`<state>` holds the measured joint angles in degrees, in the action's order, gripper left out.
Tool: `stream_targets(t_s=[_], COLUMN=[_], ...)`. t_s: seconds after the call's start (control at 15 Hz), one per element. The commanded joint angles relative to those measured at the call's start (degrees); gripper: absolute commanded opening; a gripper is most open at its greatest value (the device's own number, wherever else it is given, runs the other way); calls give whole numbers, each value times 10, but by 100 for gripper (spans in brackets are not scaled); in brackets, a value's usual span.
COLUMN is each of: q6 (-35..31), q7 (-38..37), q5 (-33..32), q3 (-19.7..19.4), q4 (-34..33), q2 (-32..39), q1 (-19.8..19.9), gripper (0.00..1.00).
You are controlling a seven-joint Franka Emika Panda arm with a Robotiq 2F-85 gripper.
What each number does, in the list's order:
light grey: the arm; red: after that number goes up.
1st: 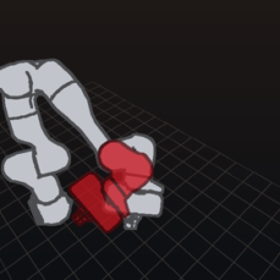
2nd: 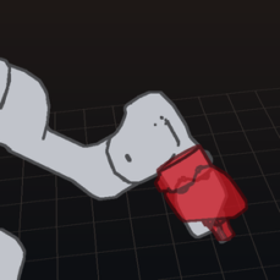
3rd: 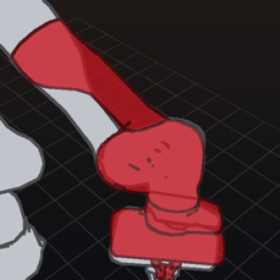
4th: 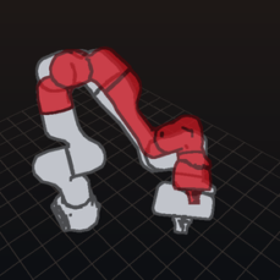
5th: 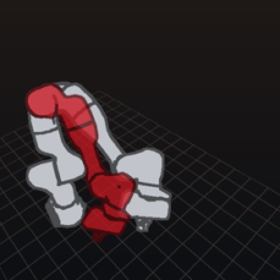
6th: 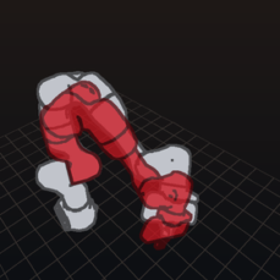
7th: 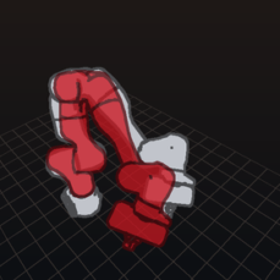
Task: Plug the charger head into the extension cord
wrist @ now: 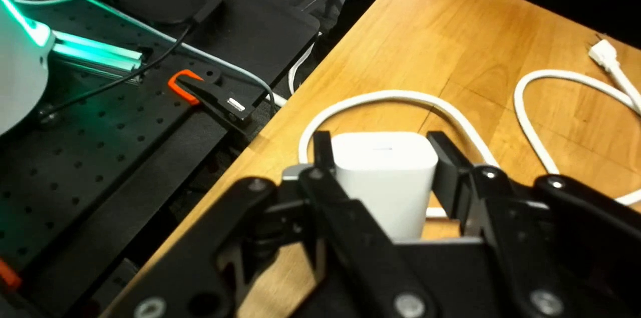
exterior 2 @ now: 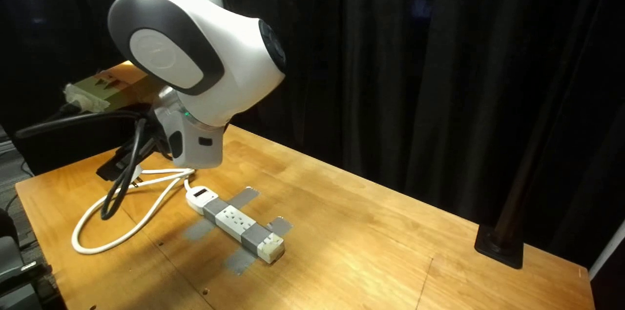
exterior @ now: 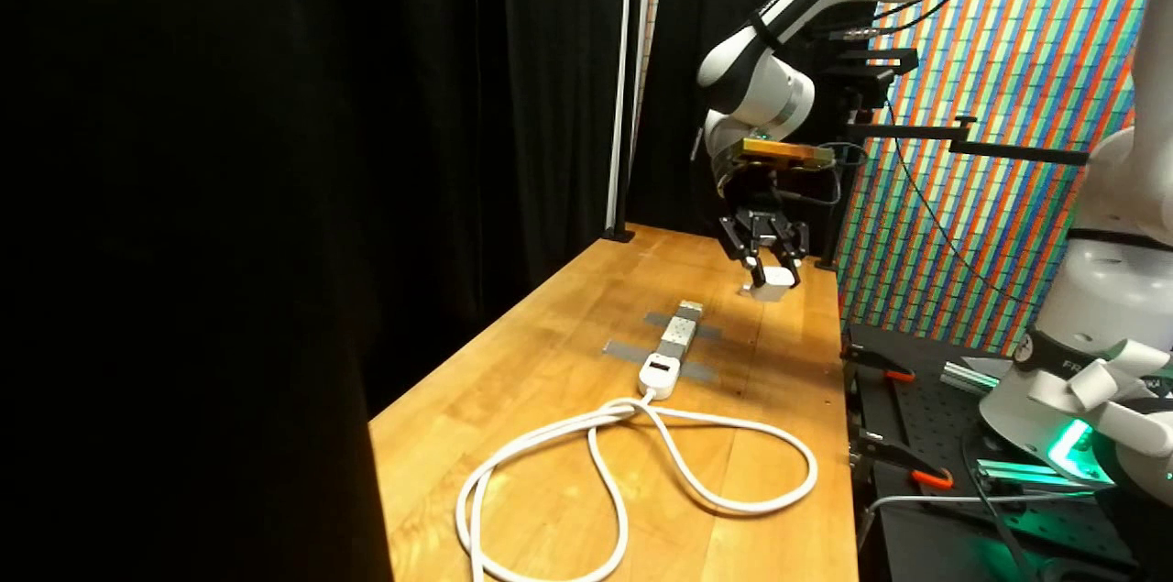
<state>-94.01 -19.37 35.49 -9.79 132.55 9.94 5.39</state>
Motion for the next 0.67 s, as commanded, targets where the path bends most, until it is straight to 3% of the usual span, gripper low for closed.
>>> stream_targets(t_s=[0.0,0.6], q6=[75,188], q7=[-44,-76], q5=[38,216], q3=[-6,-16], q4=[-88,-246], q2=[92,295], q1=[32,116], gripper=[23,23])
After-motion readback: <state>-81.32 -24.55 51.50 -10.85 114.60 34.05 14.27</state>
